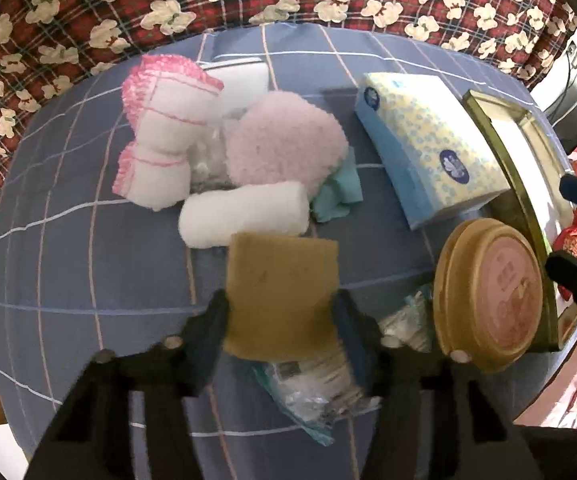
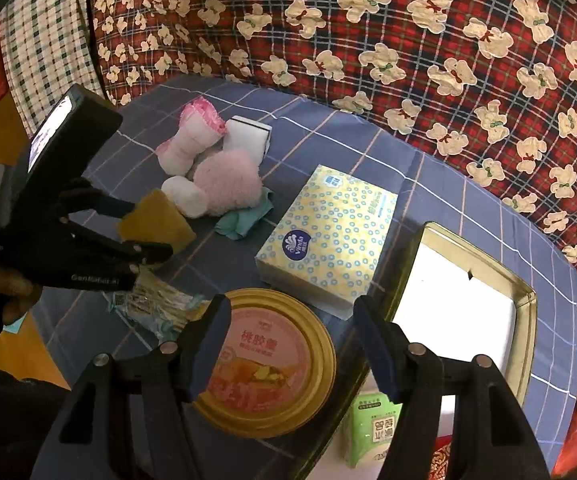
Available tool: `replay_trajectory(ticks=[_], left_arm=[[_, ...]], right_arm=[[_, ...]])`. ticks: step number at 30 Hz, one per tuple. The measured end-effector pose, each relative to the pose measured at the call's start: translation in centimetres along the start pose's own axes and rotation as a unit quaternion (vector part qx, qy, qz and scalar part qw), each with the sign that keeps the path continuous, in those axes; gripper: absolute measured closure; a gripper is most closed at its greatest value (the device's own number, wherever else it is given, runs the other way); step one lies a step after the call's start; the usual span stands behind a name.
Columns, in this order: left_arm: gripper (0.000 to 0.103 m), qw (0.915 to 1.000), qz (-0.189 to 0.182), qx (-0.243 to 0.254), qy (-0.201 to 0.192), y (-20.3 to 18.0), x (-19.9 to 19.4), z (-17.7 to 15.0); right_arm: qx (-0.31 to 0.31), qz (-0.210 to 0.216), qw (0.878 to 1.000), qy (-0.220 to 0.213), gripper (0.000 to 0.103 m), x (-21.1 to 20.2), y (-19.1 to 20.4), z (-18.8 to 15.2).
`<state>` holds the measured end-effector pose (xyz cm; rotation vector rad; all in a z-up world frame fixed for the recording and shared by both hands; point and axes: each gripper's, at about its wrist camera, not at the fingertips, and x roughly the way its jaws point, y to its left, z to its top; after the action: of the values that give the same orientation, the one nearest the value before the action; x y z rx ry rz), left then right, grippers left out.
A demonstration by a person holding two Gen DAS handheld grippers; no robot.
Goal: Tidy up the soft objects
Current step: 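Grasp the yellow-brown sponge with the left tool, then grasp the clear bag of cotton swabs with the right tool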
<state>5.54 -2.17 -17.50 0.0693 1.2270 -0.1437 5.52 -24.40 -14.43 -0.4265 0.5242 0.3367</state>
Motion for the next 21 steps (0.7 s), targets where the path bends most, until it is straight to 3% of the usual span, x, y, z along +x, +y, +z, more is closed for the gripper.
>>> replay_trajectory(ticks=[4, 11, 15, 21], left_arm=[[0.060, 0.9993, -0.018, -0.032, -0.007, 1.6, -0.9, -0.3], [0.061, 0.9960, -0.004, -0.080, -0.038, 4.2, -4.5, -2.0], [0.061, 0.9935, 0.007, -0.108, -0.035, 5.4, -5.0, -3.6], [0.061, 0.9898, 0.021, -0.139, -0.027, 6.1, -5.2, -6.2]], right_arm=[[-0.005, 0.004, 1.000, 0.002, 0.037, 0.3, 0.3, 0.2], [-0.040, 0.029, 0.999, 0.003, 0.037, 1.4, 2.4, 1.5], [-0.093, 0.055, 0.994, 0.011, 0.037, 2.4, 5.3, 2.1], [-0.190, 0.085, 0.978, 0.031, 0.037, 3.8, 9.7, 1.8]])
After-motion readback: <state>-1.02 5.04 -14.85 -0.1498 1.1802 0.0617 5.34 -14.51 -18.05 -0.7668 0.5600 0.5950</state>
